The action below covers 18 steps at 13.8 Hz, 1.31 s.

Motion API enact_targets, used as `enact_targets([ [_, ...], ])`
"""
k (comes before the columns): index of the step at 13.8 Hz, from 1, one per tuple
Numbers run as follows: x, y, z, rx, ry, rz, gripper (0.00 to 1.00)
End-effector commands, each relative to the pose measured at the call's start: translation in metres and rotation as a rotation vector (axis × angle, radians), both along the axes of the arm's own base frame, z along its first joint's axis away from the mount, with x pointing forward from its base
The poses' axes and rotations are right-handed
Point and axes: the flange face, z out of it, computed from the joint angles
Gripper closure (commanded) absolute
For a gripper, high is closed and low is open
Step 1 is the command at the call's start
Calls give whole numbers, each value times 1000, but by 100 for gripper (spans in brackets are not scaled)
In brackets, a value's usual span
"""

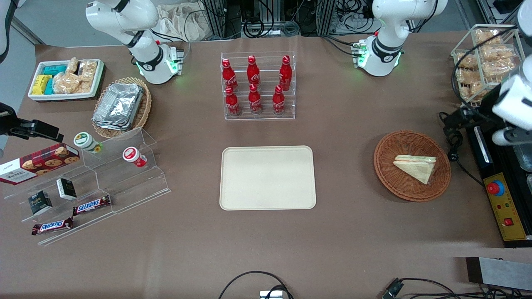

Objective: Place sandwich from basket to tray
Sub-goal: 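Move the left gripper down over the sandwich in the wicker basket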

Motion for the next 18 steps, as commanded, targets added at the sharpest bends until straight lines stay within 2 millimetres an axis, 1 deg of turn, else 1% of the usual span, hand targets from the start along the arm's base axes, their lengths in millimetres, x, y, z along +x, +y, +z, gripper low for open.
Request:
enact_targets([
  [1,15,32,-50,16,94,165,0],
  [2,12,50,-70,15,107,197,0],
  [3,9,58,-87,16,92,213,0],
  [4,3,59,-103,15,76,229,0],
  [5,-2,67,-121,14,55,289,0],
  [6,-7,68,-133,12,26,350,0],
  [8,-15,71,-157,11,-7,420,0],
  [9,-20,75,-168,8,-27,460,0],
  [11,-33,75,-196,4,-75,516,0],
  [12,-40,77,-214,1,-101,536,0],
  [13,-45,85,-226,-3,-125,569,0],
  [16,-54,87,-251,-10,-146,584,0],
  [18,-65,93,-276,-15,-174,599,0],
])
